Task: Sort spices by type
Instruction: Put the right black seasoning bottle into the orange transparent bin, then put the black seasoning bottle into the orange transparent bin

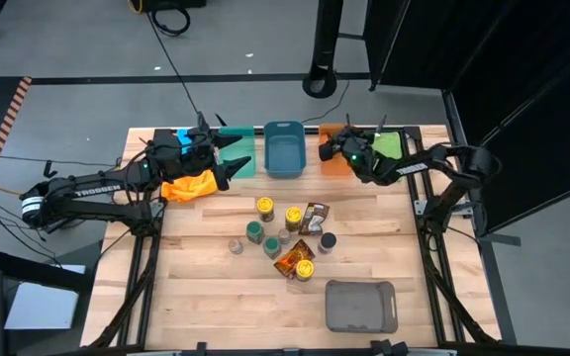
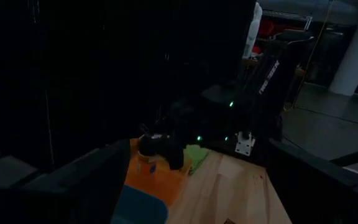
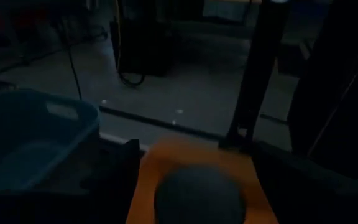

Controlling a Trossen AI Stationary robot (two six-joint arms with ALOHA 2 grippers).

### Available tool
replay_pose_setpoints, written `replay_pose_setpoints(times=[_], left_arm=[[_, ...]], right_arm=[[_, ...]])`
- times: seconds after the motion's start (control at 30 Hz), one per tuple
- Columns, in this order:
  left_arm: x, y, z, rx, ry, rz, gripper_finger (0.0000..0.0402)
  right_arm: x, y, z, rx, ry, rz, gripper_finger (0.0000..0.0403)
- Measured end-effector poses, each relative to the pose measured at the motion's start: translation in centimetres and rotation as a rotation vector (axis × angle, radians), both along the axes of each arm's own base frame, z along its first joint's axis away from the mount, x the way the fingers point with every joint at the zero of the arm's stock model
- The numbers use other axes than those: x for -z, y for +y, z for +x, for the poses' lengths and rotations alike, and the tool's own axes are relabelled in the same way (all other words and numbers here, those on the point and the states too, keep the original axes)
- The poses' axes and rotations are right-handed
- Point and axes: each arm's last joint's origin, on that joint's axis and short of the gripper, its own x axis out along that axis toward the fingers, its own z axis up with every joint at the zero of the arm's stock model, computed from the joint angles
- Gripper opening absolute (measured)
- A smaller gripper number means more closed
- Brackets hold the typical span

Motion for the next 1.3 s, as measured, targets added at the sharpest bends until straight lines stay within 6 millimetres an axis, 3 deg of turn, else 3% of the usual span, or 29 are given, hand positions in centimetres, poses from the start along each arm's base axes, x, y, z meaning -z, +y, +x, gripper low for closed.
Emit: replay_pose_setpoints(times=[0.2,0.33,0.5,0.67,0.83,1.3], left_arm=[[-0.1,0.0,0.0,0.0,-0.005,0.002,0.0369],[-0.2,-0.1,0.0,0.023,-0.018,0.005,0.0369],[-0.2,-0.1,0.0,0.029,-0.02,0.003,0.0369],[-0.2,-0.1,0.0,0.031,-0.019,0.002,0.0369],[0.0,-0.1,0.0,0.031,-0.004,-0.006,0.0369],[0.0,-0.1,0.0,0.031,-0.011,-0.029,0.0369]], right_arm=[[-4.9,1.3,-0.8,-0.067,-0.093,-0.106,0.0315],[-8.9,4.3,-1.5,-0.317,-0.285,-0.091,0.0314],[-10.9,8.9,-2.2,-0.657,-0.44,0.111,0.0312],[-9.5,13.5,-1.9,-0.793,-0.352,0.338,0.0306],[-7.3,16.9,-0.9,-0.814,-0.235,0.393,0.0302],[-2.1,21.1,0.9,-0.811,-0.023,0.435,0.0302]])
